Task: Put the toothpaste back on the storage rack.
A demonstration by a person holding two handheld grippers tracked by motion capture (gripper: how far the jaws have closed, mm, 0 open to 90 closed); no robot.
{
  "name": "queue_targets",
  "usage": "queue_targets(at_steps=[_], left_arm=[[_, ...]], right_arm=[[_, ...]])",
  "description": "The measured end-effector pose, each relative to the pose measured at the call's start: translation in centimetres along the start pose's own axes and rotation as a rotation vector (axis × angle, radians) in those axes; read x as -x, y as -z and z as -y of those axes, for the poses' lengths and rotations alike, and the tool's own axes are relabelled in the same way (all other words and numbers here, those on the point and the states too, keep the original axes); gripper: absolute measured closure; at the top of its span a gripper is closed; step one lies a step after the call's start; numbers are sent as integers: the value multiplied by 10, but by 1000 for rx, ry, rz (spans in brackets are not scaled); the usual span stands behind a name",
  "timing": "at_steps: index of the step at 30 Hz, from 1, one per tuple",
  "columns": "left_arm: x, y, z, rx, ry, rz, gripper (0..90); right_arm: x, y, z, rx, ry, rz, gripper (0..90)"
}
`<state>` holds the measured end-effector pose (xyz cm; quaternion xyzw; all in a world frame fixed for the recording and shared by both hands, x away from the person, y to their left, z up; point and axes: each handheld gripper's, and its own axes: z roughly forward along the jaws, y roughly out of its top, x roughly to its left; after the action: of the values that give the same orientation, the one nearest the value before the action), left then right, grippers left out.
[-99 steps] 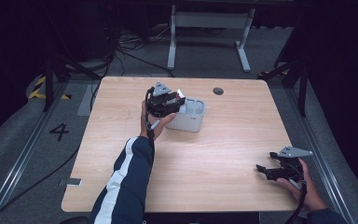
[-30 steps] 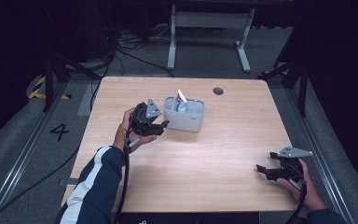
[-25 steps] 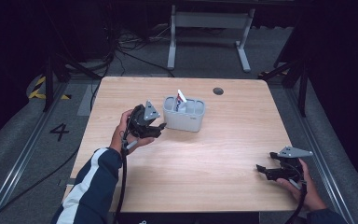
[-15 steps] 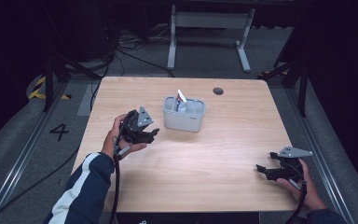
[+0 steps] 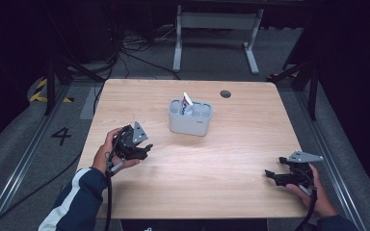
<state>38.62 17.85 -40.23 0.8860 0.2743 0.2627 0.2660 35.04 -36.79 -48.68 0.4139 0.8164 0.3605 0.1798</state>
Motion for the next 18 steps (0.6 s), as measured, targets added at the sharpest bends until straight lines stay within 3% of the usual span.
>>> queue_targets(at_steps=[10,16,18], left_arm=[[6,7,31,-55,-9,-23,327],[11,10,50,-64,-1,-19,309],[12,11,58,-74,18,-13,305]], right_arm=[[0,0,0,0,0,0,154],[0,0,0,0,0,0,154],[0,0,0,0,0,0,154]])
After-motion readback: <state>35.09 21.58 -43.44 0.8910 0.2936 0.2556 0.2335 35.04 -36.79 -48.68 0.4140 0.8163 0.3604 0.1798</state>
